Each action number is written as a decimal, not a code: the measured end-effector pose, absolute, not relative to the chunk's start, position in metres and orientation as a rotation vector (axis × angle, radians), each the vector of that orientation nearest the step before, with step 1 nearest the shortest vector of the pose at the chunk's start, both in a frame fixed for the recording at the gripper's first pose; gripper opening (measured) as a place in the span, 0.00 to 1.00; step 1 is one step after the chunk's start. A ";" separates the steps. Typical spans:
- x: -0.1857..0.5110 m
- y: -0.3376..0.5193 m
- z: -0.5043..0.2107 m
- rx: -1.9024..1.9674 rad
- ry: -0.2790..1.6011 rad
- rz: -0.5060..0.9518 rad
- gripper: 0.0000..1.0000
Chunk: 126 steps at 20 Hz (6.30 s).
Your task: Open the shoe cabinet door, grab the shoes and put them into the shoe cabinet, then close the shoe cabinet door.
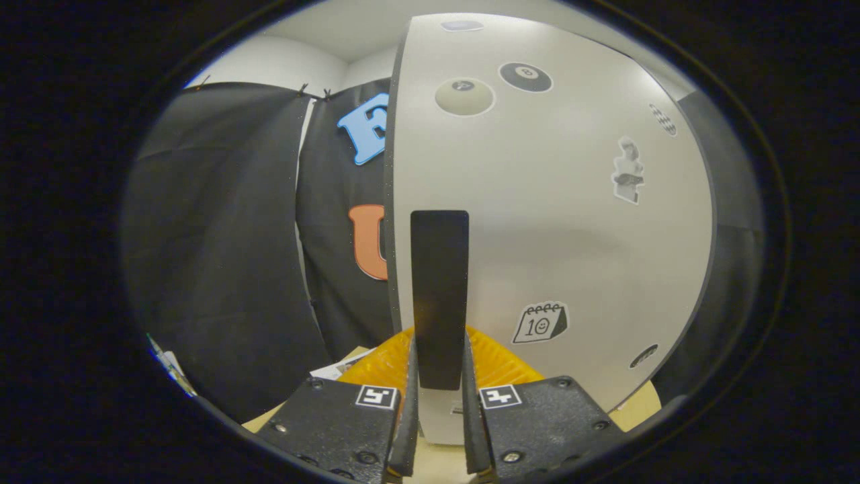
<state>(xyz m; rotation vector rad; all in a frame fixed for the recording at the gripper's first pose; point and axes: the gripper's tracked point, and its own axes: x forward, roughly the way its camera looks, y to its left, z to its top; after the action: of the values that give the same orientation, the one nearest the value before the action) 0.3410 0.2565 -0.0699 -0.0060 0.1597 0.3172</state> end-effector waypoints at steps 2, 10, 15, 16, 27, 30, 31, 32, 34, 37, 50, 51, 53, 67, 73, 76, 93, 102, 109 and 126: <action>0.318 0.247 -0.071 -0.013 0.159 0.329 0.31; 0.221 0.190 -0.070 0.002 0.169 0.353 0.28; 0.164 0.137 -0.071 0.052 0.184 0.320 0.26; 0.153 0.125 -0.071 0.053 0.184 0.313 0.26; 0.090 -0.003 -0.068 0.060 0.189 0.275 0.15; 0.089 -0.030 -0.067 0.061 0.200 0.275 0.14; 0.089 -0.039 -0.067 0.062 0.198 0.269 0.13; 0.088 -0.049 -0.069 0.065 0.200 0.258 0.12; 0.088 -0.072 -0.068 0.059 0.197 0.228 0.10; 0.092 -0.104 -0.066 0.046 0.193 0.179 0.08; 0.089 -0.145 -0.068 0.081 0.207 0.145 0.07; 0.083 -0.150 -0.071 0.082 0.216 0.139 0.12; 0.067 -0.157 -0.080 0.091 0.246 0.126 0.41; 0.004 -0.036 -0.197 0.023 0.324 0.106 1.00; 0.041 0.063 -0.293 0.047 0.410 0.216 1.00; 0.061 0.099 -0.342 0.021 0.465 0.259 1.00; 0.197 0.156 -0.514 0.102 0.734 0.254 1.00; 0.219 0.146 -0.530 0.108 0.787 0.185 0.67; 0.216 0.135 -0.518 0.104 0.826 0.207 0.07; 0.204 0.115 -0.231 0.045 0.384 0.264 0.06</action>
<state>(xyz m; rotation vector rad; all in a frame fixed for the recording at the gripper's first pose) 0.2045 0.1150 -0.2314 0.0451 0.3837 0.2643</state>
